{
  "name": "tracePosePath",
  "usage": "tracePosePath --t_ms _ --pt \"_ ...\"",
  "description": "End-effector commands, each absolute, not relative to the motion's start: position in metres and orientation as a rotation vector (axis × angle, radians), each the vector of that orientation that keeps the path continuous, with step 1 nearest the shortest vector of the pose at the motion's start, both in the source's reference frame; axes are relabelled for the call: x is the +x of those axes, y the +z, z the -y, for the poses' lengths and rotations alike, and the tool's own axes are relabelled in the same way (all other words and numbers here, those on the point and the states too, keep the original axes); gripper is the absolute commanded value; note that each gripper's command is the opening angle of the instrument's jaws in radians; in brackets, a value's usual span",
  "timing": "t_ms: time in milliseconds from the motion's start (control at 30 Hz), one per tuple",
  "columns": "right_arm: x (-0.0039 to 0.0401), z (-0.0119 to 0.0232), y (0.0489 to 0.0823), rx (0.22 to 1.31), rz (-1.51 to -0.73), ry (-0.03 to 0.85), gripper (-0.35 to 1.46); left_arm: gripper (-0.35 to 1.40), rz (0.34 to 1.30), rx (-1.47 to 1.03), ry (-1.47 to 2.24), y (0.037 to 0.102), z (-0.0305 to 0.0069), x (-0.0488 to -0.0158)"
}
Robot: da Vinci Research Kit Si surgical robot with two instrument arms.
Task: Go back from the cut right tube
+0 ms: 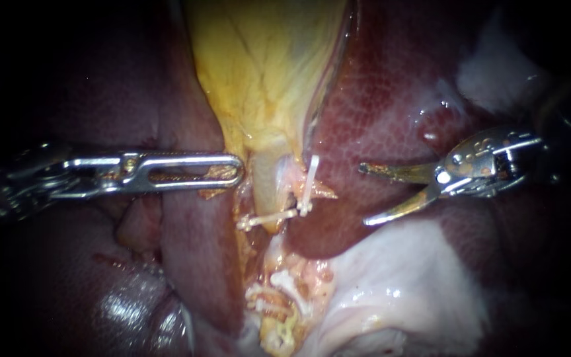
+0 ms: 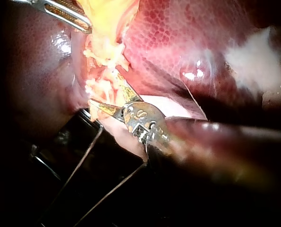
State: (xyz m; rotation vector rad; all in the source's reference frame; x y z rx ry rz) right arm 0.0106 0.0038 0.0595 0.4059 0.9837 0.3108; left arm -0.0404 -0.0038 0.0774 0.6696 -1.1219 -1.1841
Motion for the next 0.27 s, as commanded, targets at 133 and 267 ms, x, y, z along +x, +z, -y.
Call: tracePosePath --t_ms 133,267 --pt "0.0106 -0.0038 0.0595 0.406 -0.983 0.311 1.43 -0.35 1.122 0.669 -1.184 0.0774 0.0038 -0.0403" --pt "0.0106 -0.0038 0.0595 0.406 -0.983 0.311 1.43 -0.35 1.122 0.669 -1.184 0.0774 0.0038 -0.0403"
